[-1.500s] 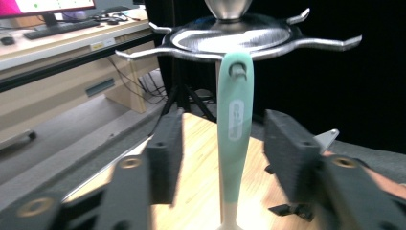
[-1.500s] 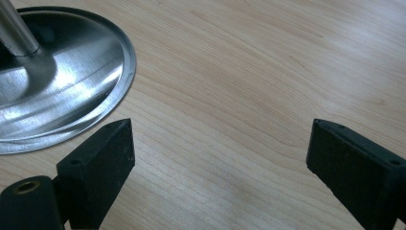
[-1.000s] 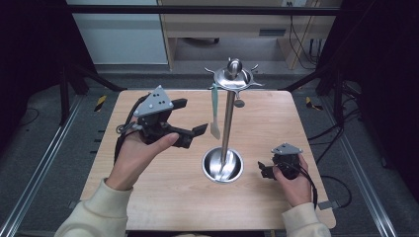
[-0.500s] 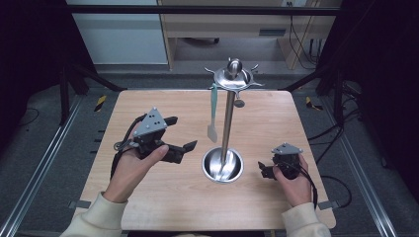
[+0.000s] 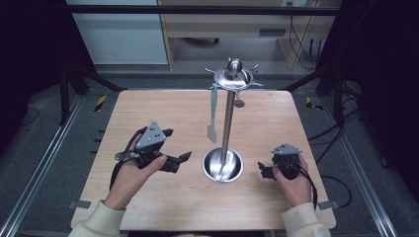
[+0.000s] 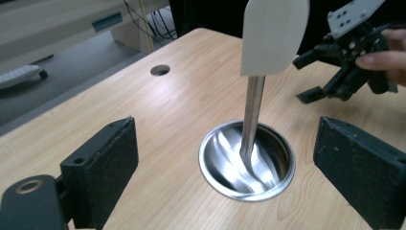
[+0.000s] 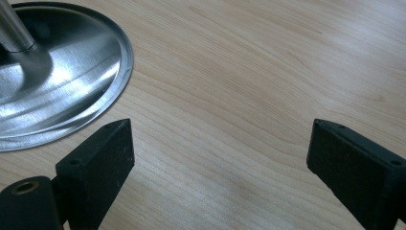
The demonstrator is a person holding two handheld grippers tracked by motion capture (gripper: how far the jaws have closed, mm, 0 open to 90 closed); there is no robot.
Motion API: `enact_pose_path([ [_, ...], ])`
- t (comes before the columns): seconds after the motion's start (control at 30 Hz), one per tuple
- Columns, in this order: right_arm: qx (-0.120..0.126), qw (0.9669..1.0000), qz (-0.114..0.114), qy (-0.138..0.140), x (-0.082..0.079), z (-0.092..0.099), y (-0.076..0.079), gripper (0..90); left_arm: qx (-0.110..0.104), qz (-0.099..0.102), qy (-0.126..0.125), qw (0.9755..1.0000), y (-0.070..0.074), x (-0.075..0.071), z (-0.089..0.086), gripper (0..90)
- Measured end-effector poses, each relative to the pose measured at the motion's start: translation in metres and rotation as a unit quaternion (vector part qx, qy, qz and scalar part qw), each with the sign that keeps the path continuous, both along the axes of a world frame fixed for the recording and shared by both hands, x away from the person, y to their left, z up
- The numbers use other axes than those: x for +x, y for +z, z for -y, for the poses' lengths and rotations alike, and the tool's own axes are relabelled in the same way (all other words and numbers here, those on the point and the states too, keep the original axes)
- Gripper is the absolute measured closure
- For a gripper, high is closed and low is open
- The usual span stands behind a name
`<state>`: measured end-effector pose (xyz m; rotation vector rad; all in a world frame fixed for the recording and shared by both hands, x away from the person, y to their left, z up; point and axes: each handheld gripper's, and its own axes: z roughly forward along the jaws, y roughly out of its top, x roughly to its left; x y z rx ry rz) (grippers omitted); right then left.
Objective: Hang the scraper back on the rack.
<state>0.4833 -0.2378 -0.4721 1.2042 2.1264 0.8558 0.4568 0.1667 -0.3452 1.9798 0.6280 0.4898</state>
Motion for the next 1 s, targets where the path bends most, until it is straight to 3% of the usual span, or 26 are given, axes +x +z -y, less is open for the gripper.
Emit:
enact_pose_path([
  [0.57,-0.001,1.0000,0.000,0.001,0.000,-0.001,-0.001,9.3,0.014,-0.031,0.039,0.9987,-0.048,0.005,-0.029,8.2],
  [0.87,-0.004,1.0000,-0.001,0.002,0.000,-0.002,-0.001,9.3,0.015,-0.048,0.061,0.9969,-0.069,0.006,-0.045,8.2],
  [1.0,-0.005,1.0000,-0.003,0.002,0.000,-0.002,-0.001,9.3,0.026,-0.053,0.074,0.9956,-0.080,0.006,-0.053,7.3],
])
